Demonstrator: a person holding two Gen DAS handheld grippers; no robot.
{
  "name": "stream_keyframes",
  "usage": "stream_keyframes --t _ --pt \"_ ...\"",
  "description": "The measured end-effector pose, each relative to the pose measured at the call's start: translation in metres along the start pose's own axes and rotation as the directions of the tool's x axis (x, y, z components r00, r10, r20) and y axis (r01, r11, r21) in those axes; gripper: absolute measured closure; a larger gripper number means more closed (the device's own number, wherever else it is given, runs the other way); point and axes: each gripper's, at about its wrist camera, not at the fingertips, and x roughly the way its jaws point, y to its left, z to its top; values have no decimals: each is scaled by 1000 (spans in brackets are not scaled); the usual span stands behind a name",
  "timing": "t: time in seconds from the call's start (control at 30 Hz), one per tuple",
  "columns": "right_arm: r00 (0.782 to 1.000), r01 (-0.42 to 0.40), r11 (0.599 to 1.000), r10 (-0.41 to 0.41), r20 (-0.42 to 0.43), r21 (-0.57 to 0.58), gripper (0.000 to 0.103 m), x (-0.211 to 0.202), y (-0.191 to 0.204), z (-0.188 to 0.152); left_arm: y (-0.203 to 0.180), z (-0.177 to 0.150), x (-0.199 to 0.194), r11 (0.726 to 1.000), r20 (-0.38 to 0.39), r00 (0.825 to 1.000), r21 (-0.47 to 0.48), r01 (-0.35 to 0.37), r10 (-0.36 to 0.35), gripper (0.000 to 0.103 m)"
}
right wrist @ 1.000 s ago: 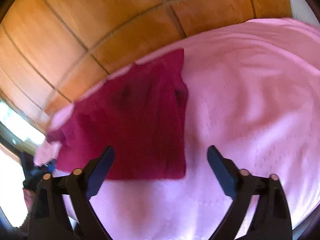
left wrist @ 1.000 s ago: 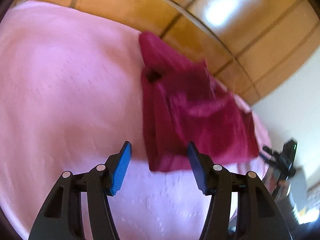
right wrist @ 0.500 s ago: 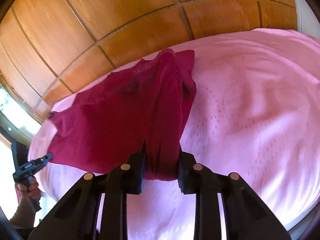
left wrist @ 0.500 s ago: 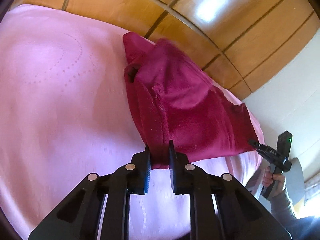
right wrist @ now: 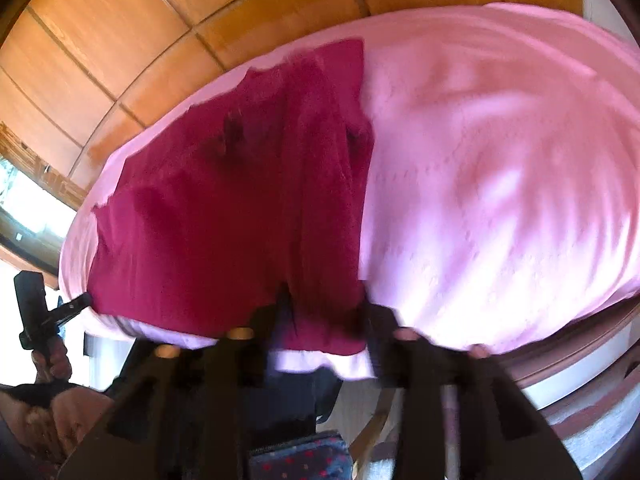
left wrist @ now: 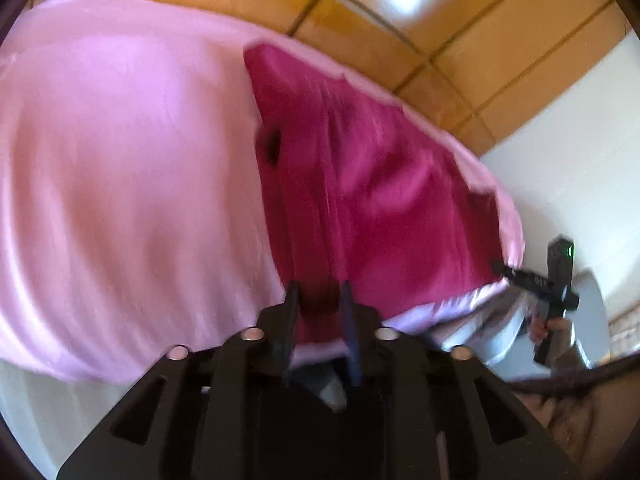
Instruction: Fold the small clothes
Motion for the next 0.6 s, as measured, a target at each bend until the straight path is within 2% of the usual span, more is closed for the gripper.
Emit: stream_keyframes --t 0.03,0.13,0.23,0.37,0.4,0.43,0.47,0.5,0.53,0.6 --pt "1000 -4 1000 4 23 -3 48 -3 1 5 2 11 -1 1000 36 999 -9 -19 20 64" --pt "993 43 999 -39 111 -33 36 -8 7 29 3 35 4 999 81 996 16 -31 29 62" --pt "979 71 996 -59 193 -57 36 -3 10 52 0 59 24 997 79 996 61 -51 46 62" --pt "974 99 988 -72 215 -117 37 15 17 75 -6 78 48 993 77 994 86 -78 72 62" --pt "975 104 986 -75 208 -131 43 23 18 81 -6 80 50 993 78 995 91 -76 69 62" --pt "977 117 983 -88 196 -141 60 30 19 84 -8 82 50 992 86 994 98 -80 72 71" --pt "978 125 981 -97 183 -149 70 37 21 87 -9 81 48 991 94 993 104 -86 76 87" --pt "981 131 977 -104 162 -166 86 42 24 88 -10 81 44 988 114 990 122 -97 83 93" --pt "980 140 975 -112 161 -175 94 43 26 85 -12 80 38 986 133 988 134 -98 80 94" --pt "979 140 972 -108 172 -187 95 31 25 79 -16 78 30 986 159 985 142 -92 69 95"
